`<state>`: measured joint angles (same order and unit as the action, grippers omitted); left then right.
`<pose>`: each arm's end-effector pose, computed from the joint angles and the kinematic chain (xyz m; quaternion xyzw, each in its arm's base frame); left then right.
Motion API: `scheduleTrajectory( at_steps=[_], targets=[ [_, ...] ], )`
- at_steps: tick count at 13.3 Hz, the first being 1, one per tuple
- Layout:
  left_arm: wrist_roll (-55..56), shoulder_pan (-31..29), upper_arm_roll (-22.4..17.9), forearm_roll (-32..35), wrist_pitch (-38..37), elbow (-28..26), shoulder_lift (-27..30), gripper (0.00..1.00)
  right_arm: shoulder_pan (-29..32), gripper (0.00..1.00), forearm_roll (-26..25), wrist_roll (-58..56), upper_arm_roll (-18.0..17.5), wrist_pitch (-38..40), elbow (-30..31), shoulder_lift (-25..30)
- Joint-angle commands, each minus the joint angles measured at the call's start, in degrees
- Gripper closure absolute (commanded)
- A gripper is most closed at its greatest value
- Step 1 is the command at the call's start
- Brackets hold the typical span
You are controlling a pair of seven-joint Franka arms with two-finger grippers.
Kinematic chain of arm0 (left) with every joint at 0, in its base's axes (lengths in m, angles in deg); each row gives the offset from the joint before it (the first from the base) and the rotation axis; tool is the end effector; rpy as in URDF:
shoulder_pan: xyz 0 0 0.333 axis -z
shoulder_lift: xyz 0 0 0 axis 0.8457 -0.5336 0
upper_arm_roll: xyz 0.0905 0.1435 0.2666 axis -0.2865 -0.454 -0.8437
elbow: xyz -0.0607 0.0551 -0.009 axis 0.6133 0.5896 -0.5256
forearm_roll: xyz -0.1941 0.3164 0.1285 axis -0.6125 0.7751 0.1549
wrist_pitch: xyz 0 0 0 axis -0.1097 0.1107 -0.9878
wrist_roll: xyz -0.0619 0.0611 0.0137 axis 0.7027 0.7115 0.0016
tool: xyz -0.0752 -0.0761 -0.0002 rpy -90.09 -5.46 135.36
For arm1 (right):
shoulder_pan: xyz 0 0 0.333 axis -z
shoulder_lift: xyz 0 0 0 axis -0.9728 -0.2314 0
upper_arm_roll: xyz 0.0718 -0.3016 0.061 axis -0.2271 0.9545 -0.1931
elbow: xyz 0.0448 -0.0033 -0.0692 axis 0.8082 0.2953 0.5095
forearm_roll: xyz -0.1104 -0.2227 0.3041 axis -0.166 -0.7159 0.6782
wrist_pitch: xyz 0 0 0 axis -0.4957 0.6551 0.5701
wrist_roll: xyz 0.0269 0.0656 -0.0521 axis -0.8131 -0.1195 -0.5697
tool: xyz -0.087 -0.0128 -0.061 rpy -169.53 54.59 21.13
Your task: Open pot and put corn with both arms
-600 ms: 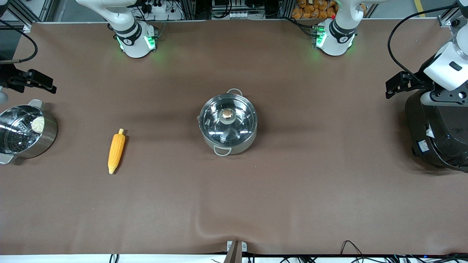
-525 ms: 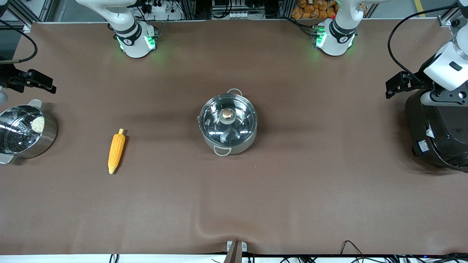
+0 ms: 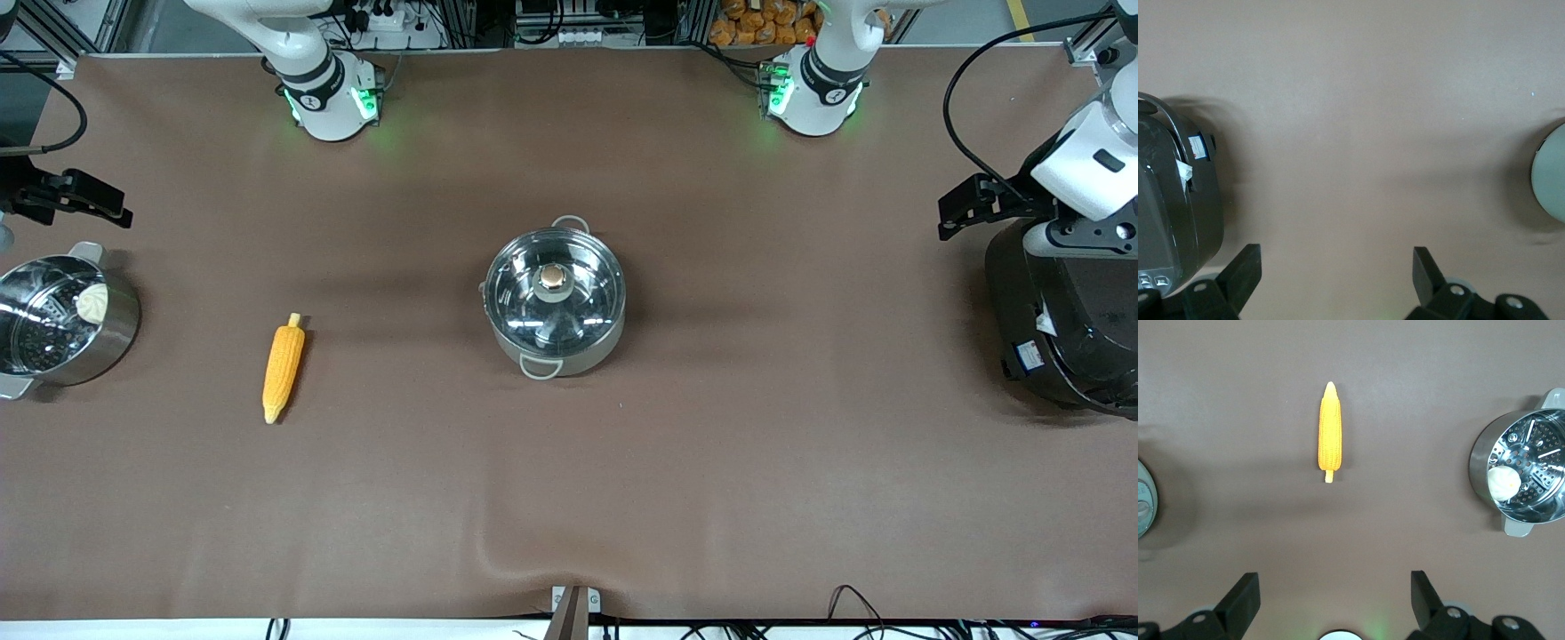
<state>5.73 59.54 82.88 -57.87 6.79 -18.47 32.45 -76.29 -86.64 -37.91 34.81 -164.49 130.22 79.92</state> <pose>0.5508 -0.0603 0.6193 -0.9993 0.0368 0.0061 0.0092 0.5356 -0.0394 0.6164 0.9983 -0.0225 -0.0535 0.0093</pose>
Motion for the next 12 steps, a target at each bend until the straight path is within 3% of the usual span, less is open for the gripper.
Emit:
scheduleTrajectory(
  at_steps=[1, 3, 7, 9, 12],
  targets=[
    [0.7, -0.2, -0.2, -0.7, -0.4, 0.3, 0.4, 0.0, 0.8, 0.0, -0.5, 0.6, -1.0, 0.5, -0.8, -1.3],
    [2.8, -0.1, -0.7, -0.9, -0.4, 0.3, 0.5, 0.0, 0.1, 0.0, 0.2, 1.0, -1.2, 0.1, -1.6, -3.2],
    [8.3, 0.9, -0.1, -1.0, -0.4, 0.3, -0.3, 0.0, -4.8, 0.0, -0.4, 1.0, -1.2, -0.1, -5.5, -12.4],
    [10.0, 2.4, 3.1, -1.2, -0.2, 0.8, -2.3, 0.0, -5.3, 0.0, -0.7, 0.3, -1.2, -1.2, -6.0, -17.1],
    [20.1, 6.8, 6.4, -1.3, 0.0, 6.8, -8.4, 0.0, -7.6, 0.0, -2.1, 0.8, -1.1, -1.6, -7.2, -20.2]
  ],
)
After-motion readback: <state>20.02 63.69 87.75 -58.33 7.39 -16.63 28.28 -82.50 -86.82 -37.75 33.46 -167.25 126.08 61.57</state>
